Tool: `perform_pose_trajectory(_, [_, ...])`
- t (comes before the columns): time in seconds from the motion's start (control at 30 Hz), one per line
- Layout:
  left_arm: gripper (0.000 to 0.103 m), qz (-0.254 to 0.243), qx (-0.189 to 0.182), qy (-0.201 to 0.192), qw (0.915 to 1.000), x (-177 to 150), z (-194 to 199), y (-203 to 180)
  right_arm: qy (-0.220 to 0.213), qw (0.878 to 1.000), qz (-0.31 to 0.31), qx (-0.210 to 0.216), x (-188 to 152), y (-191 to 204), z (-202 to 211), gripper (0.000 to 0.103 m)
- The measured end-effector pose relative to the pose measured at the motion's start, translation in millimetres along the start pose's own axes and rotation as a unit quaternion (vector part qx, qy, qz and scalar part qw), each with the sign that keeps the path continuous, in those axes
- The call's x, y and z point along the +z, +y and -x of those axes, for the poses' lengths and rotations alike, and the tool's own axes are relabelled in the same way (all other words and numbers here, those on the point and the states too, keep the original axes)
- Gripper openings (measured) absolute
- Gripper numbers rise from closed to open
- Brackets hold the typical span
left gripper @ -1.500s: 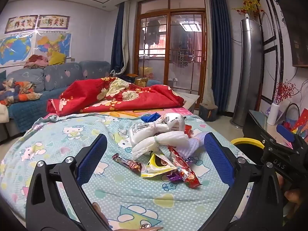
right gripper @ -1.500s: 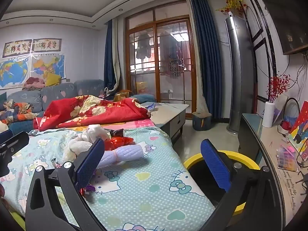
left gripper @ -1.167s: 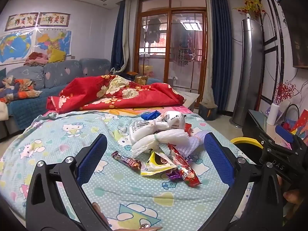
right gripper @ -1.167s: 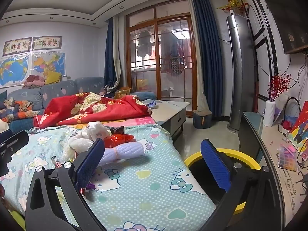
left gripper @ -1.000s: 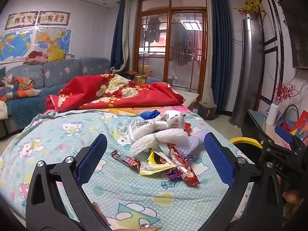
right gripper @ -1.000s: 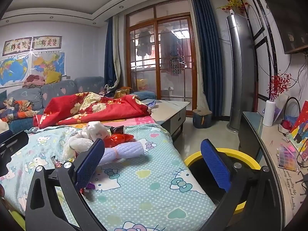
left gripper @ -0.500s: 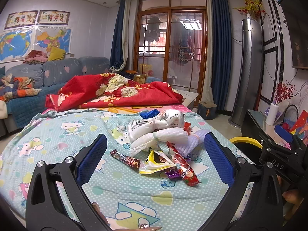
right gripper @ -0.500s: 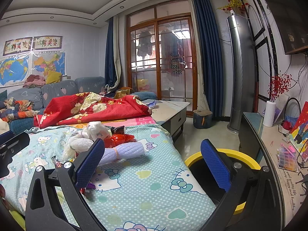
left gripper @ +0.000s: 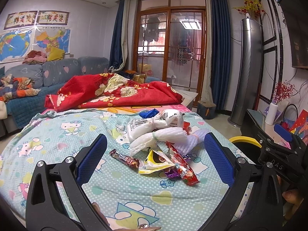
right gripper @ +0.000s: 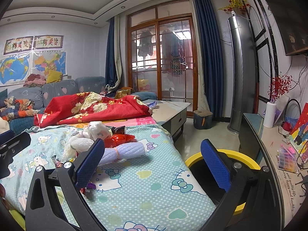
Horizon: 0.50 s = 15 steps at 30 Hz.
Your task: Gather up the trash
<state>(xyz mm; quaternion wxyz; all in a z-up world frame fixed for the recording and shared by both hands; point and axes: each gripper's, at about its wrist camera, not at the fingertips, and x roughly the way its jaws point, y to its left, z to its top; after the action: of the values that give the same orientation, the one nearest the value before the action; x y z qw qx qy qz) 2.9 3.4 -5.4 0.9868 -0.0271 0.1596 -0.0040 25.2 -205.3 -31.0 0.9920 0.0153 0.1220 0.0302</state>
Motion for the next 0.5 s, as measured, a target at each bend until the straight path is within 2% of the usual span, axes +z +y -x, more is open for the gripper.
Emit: perform_pose_trajectory(0.5, [0.093,-0.001,0.002,0.000,1.0000,-1.0,-1.0,-0.7,0.000,1.000,0.000,-0.001,-0.8,2.5,0.6,0.097])
